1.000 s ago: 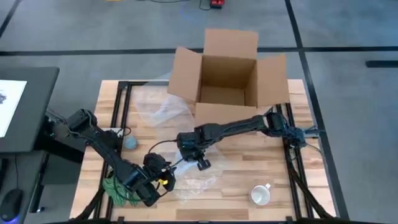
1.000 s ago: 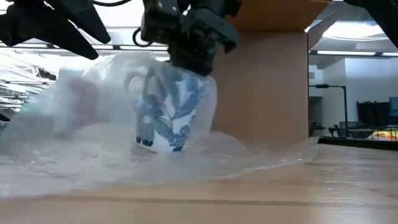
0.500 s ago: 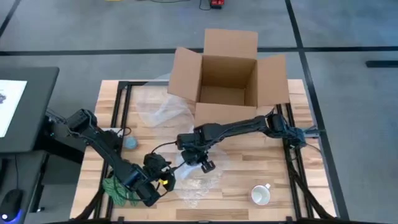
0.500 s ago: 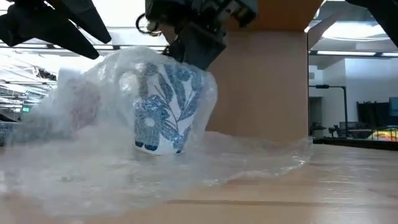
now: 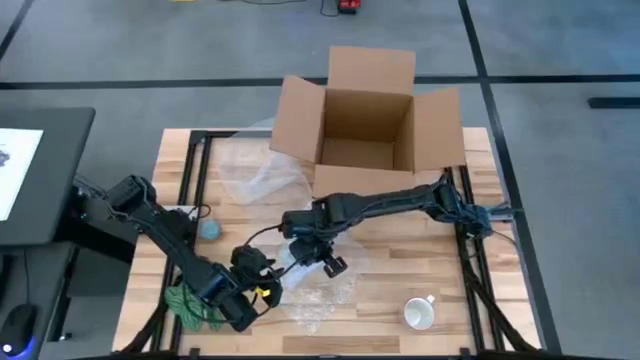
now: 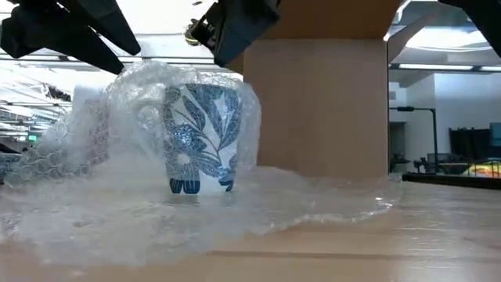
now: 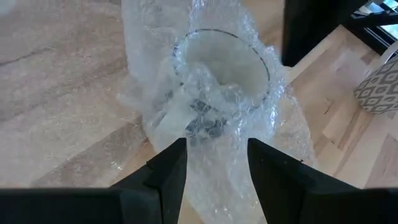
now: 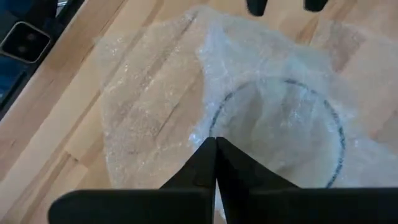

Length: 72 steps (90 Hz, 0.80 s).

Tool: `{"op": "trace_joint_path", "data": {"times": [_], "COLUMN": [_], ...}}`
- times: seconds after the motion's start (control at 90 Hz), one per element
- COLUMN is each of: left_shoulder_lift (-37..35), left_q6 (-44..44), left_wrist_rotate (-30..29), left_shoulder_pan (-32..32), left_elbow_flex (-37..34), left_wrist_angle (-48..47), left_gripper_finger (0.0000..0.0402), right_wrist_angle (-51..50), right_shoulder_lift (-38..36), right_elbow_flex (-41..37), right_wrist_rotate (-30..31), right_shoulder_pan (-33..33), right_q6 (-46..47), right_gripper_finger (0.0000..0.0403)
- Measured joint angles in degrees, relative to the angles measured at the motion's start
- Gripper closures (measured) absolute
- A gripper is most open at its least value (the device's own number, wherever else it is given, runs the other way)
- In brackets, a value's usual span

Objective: Wrap mug
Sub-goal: Wrap the white blue mug with bubble wrap

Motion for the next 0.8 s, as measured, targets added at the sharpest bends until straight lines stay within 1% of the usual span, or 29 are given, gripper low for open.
{"op": "trace_joint_path", "data": {"times": [0.1, 0.2, 0.444, 0.644, 0.8], "left_shoulder_lift": [0.0, 0.0, 0.0, 0.0, 0.0], "left_q6": [0.3, 0.3, 0.1, -0.1, -0.2], "left_wrist_rotate": [0.0, 0.0, 0.1, 0.1, 0.1], "left_shoulder_pan": [0.0, 0.0, -0.8, -0.7, -0.7], "left_elbow_flex": [0.0, 0.0, 0.0, 0.0, 0.0], "left_wrist_angle": [0.0, 0.0, 0.0, 0.1, 0.2], "left_gripper_finger": [0.0254, 0.0254, 0.0254, 0.0254, 0.0254], "right_wrist_angle": [1.3, 5.8, 12.9, 14.3, 10.1], "right_shoulder_lift": [0.0, 0.0, -0.4, -0.2, -0.8], "right_elbow_flex": [-1.5, -4.9, -13.2, -13.9, -10.0], "right_wrist_rotate": [-1.3, -1.4, -1.5, -0.1, 0.9], "right_shoulder_pan": [0.0, 0.0, 0.0, -0.3, 0.0], "right_q6": [0.0, 1.4, 2.8, 3.1, 3.5], "right_gripper_finger": [0.0403, 0.0403, 0.0403, 0.0403, 0.0403]}}
